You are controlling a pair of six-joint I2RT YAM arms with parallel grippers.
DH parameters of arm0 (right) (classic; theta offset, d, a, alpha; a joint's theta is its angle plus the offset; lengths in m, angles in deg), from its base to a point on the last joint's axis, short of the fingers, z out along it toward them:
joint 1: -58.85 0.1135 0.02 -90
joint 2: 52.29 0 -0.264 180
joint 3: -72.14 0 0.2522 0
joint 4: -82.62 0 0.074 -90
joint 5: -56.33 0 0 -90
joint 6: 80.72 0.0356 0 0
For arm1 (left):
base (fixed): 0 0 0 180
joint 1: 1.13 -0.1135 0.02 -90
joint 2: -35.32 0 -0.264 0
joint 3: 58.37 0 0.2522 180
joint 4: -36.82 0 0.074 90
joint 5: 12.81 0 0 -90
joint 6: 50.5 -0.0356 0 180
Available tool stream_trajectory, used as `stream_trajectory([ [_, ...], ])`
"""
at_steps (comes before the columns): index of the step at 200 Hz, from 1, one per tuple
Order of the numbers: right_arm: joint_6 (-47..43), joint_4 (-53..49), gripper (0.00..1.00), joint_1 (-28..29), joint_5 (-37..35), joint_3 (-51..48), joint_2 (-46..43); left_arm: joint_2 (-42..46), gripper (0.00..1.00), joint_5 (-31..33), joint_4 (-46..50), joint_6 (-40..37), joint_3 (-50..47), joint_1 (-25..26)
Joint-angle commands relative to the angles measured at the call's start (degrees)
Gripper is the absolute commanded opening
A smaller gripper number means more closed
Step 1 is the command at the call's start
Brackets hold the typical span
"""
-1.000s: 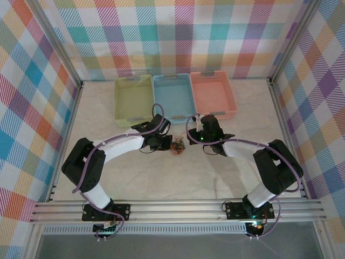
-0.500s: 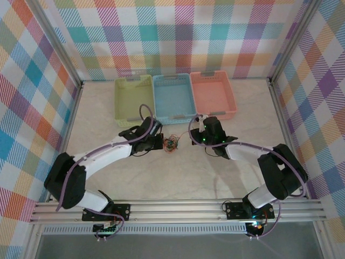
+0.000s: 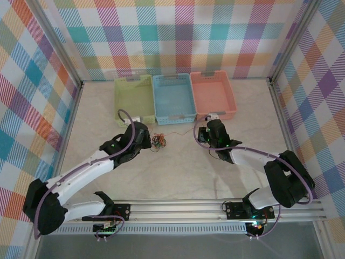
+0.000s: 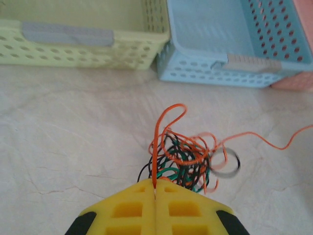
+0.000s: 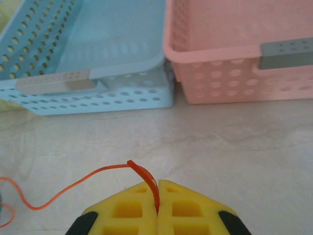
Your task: Untangle the cables
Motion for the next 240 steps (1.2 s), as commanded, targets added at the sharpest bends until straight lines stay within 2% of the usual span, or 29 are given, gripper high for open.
stream_trajectory([
  [1, 2.48, -0.69, 0.0, -0.18, -5.86, -1.07, -1.85, 3.93, 0.0, 5.55, -0.1, 1.57, -1.47, -0.11],
  [57, 6.18, -3.46, 0.0, -1.72, -11.95, -2.22, -3.49, 10.52, 0.0, 10.57, 0.95, 2.86, -3.61, -0.38],
  [119, 10.53, -6.26, 0.0, -5.42, -13.25, -3.55, -5.05, 19.95, 0.0, 16.34, 3.17, 3.57, -5.3, -0.38],
  [149, 13.23, -6.22, 0.0, -6.63, -16.1, -5.99, -8.1, 25.78, 0.0, 17.92, 2.23, 4.13, -7.76, -0.38],
  [240, 22.69, -11.46, 0.0, -13.85, -19.78, -9.45, -12.26, 31.35, 0.0, 22.78, 5.12, 5.47, -7.97, -0.38],
])
